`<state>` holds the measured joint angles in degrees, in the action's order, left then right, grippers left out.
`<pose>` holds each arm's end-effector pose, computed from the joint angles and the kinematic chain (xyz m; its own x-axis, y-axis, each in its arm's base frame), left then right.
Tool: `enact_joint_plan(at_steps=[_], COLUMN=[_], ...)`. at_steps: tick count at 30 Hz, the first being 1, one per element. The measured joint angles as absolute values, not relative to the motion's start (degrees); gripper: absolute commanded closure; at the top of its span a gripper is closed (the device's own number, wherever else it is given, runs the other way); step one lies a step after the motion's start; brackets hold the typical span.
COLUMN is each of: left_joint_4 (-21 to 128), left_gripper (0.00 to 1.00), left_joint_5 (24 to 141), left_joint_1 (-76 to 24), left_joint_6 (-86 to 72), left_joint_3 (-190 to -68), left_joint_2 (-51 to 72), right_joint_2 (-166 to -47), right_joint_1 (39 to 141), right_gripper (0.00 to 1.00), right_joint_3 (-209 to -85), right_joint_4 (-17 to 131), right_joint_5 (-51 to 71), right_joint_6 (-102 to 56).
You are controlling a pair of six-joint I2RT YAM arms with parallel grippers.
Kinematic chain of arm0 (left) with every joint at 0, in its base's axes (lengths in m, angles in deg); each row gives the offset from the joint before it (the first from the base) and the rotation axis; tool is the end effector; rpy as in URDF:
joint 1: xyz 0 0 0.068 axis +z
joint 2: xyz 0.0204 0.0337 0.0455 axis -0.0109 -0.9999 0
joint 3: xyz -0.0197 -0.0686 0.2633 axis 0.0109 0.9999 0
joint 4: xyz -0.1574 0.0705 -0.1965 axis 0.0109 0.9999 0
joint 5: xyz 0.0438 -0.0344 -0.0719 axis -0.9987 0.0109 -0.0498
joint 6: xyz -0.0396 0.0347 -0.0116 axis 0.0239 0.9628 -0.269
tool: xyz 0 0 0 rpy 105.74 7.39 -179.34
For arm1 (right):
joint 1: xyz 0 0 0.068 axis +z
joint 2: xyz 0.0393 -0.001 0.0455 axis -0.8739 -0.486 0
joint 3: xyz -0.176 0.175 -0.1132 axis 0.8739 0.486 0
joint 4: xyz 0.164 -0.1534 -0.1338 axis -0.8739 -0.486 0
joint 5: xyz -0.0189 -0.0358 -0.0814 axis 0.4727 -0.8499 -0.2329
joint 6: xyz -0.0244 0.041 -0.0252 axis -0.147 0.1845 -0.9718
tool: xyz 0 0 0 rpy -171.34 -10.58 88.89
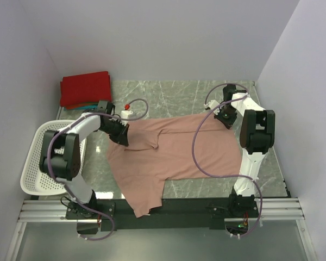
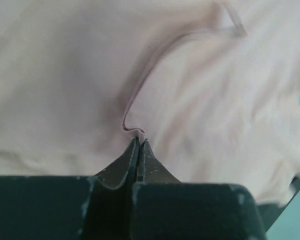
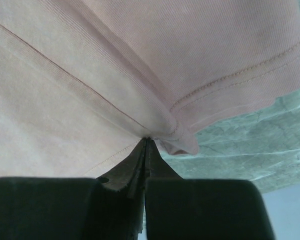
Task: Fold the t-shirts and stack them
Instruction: Fold the tshirt
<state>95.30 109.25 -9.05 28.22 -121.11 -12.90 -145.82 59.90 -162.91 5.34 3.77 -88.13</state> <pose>0.3165 -0.0746 0.1862 -0.7539 0.4606 -0.4685 0.6453 0.6532 -0.3963 0.4143 -0.0065 0.1677 -0.5279 -0.8429 -0.1043 -0.8348 0.5376 -0.1189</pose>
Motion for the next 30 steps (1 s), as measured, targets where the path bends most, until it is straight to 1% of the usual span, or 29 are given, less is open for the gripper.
enact_joint_plan(at_steps=[2, 5, 6, 8, 9, 11, 14, 15, 18, 19, 21, 25, 27, 30], left_joint_4=[96.94, 99.1, 99.94, 101.27, 102.1, 103.5, 104.66, 104.79, 103.69, 102.49, 98.43, 89.99, 86.49, 81.97], left_gripper=[0.99, 0.8, 0.71, 0.64, 0.56, 0.49, 0.47, 0.47, 0.47, 0.47, 0.44, 0.42, 0.42, 0.42], left_joint_5=[109.55, 109.47, 109.4, 108.7, 108.0, 106.91, 106.43, 106.47, 106.62, 106.41, 105.79, 105.66, 105.58, 105.44], left_joint_1=[-9.05, -9.07, -9.16, -9.64, -10.19, -11.39, -12.7, -12.83, -13.77, -14.75, -17.46, -22.51, -23.56, -23.91], left_joint_6=[32.92, 40.46, 42.76, 47.65, 50.1, 54.12, 57.6, 57.91, 55.78, 53.93, 49.45, 37.97, 31.31, 22.45], left_joint_3=[-118.51, -113.92, -112.61, -109.99, -108.81, -107.25, -106.95, -107.36, -110.12, -111.32, -112.72, -114.75, -116.08, -117.79], left_joint_2=[-9.03, -4.48, -3.52, -1.84, -0.9, 0.78, 3.58, 4.24, 4.24, 4.0, 3.52, 0.76, -2.45, -8.05], right_joint_2=[-145.82, -145.82, -145.82, -145.82, -145.82, -145.82, -145.73, -145.63, -144.66, -144.2, -143.13, -141.8, -141.76, -141.76], right_joint_1=[59.69, 58.99, 58.7, 58.05, 57.7, 57.13, 56.45, 56.34, 56.14, 56.14, 56.23, 56.93, 57.59, 58.77], right_gripper=[1.0, 1.0, 1.0, 1.0, 1.0, 0.94, 0.85, 0.75, 0.63, 0.62, 0.61, 0.58, 0.54, 0.53], right_joint_3=[-162.91, -162.91, -162.91, -162.91, -162.91, -162.91, -163.26, -163.48, -164.16, -164.33, -165.01, -166.06, -166.04, -165.77], right_joint_4=[5.28, 4.9, 4.84, 4.62, 4.49, 4.21, 2.98, 2.59, 2.24, 2.24, 2.15, 2.59, 2.81, 3.88], right_joint_5=[3.7, 3.42, 3.29, 3.2, 3.09, 3.07, 3.13, 3.29, 4.25, 4.64, 5.78, 7.5, 7.79, 7.81], right_joint_6=[-88.24, -88.65, -88.81, -89.18, -89.4, -89.68, -90.16, -90.34, -90.64, -90.62, -90.62, -90.64, -90.71, -91.01])
